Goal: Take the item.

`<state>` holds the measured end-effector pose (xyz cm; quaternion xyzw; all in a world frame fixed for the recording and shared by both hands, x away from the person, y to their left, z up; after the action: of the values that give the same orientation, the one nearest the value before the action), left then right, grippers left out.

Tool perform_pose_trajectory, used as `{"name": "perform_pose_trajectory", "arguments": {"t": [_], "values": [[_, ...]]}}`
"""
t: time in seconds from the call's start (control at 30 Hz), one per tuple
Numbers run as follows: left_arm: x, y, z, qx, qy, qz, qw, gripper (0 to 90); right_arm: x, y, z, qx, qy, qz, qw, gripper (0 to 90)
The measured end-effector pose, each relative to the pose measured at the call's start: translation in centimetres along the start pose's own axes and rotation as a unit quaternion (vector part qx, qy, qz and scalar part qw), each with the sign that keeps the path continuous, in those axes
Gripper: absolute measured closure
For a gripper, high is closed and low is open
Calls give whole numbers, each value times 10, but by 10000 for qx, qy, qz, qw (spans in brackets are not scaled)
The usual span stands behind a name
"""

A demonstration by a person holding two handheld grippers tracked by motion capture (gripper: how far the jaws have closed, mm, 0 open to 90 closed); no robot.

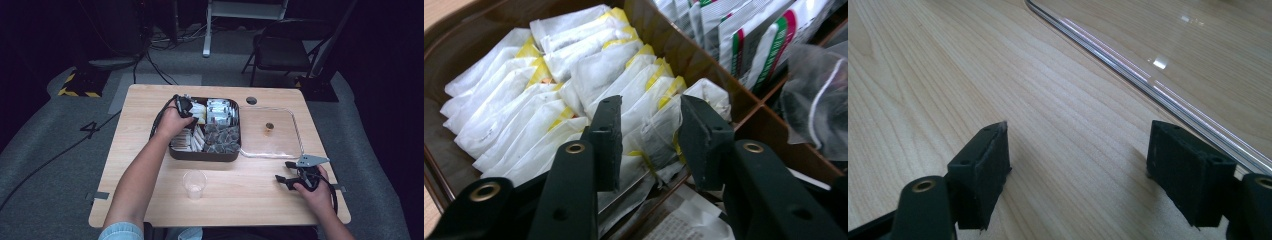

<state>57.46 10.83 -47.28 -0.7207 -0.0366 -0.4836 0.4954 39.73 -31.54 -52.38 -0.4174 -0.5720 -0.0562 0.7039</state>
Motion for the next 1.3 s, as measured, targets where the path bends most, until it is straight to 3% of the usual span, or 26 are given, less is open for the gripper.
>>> {"name": "perform_pose_trajectory", "arguments": {"t": [0.23,0.3,0.37,0.53,0.8,1.07,1.3], "values": [[-2,-1,-3,-85,65,46,9999,838,0,0,0,0,0,1,10000,255],[-2,-1,-4,-102,95,39,9999,853,0,0,0,0,-2,0,10000,255],[-2,-1,-4,-146,174,-6,9997,861,0,0,0,0,-1,1,10000,255],[-1,-7,-4,-198,107,-242,9995,866,0,0,0,0,0,0,10000,255],[8,-33,-2,-189,48,-701,9973,866,0,0,0,0,0,0,10000,255],[13,-58,-14,-229,82,-1004,9946,866,0,0,0,1,-2,1,10000,255],[16,-82,-29,-306,138,-1114,9932,866,0,0,0,1,-3,1,10000,255]]}}
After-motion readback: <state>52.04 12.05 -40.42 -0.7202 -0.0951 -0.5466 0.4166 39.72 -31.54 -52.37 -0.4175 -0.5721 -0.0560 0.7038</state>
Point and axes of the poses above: each handheld gripper's, and its own axes: y roughly forward along the jaws, x roughly out of its top, z roughly to its left, the point moved 3 cm from there along y, roughly forward along the jaws, and after that the axes turned 10 degrees about -z, right-handed, at the moved point
